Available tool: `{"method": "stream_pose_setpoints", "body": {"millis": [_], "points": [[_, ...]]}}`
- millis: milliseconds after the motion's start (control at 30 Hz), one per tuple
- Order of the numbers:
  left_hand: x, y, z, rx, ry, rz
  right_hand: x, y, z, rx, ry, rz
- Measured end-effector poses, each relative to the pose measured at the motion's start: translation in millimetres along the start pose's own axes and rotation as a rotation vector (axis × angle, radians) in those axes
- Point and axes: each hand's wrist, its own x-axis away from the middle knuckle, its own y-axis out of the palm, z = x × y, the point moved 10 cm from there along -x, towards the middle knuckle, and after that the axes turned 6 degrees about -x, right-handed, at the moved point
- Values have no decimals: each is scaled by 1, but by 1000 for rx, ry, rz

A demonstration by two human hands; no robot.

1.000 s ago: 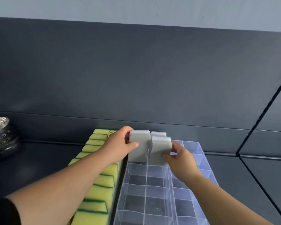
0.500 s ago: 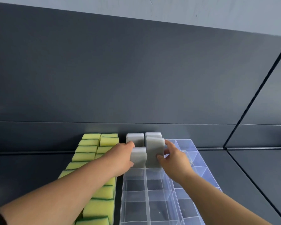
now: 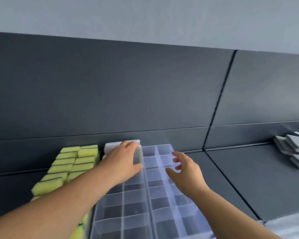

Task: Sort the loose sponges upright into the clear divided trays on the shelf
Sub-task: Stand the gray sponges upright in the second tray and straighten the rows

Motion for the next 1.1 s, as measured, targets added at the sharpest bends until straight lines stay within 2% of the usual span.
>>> {"method": "stream_pose_setpoints", "body": {"millis": [167, 400, 700, 900, 1100], "points": [[19, 49, 121, 180, 122, -55, 58, -110, 74, -31, 89, 118], [67, 132, 323, 418, 264, -199, 196, -288, 226, 10, 303, 280], [112, 216, 538, 464, 446, -411, 348, -440, 361, 101, 562, 429], [83, 244, 626, 420, 539, -442, 351, -497, 412, 113, 628, 486], [-11, 268, 693, 460, 570, -420, 273, -557, 451, 117, 617, 545]]}}
